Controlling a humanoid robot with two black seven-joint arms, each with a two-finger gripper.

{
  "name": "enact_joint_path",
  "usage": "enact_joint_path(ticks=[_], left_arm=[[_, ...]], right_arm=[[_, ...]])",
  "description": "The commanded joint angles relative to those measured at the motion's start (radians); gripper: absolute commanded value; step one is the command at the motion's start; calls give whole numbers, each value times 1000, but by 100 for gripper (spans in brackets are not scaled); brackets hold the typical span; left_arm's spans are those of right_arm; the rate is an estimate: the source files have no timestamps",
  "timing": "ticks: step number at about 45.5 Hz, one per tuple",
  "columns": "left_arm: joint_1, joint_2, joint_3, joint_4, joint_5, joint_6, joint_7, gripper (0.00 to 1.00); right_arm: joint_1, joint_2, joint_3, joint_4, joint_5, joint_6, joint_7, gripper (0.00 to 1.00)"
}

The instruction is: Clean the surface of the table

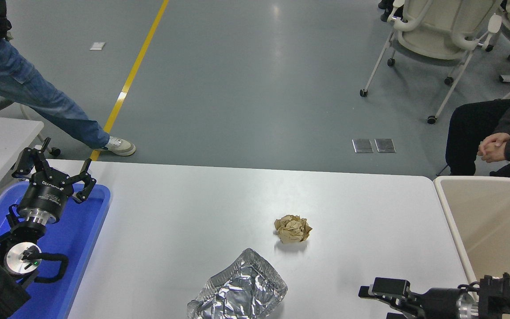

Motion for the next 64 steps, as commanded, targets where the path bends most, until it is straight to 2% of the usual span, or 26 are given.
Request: enact_joint_path(ticks=[1,7,19,32,64], left_arm=[[0,0,0,0,0,0,0,100],[0,0,0,0,0,0,0,100],[0,0,0,0,0,0,0,100],[0,0,0,0,0,0,0,100],[0,0,0,0,0,0,0,100]], right_arm=[[-22,137,-5,0,27,-44,-18,98],[-32,224,-10,-25,16,-81,-60,94],[-27,300,-19,-53,16,-87,-63,94],[-18,433,-25,-169,15,-101,-65,94],[31,606,-79,-338,-16,-102,-72,93]])
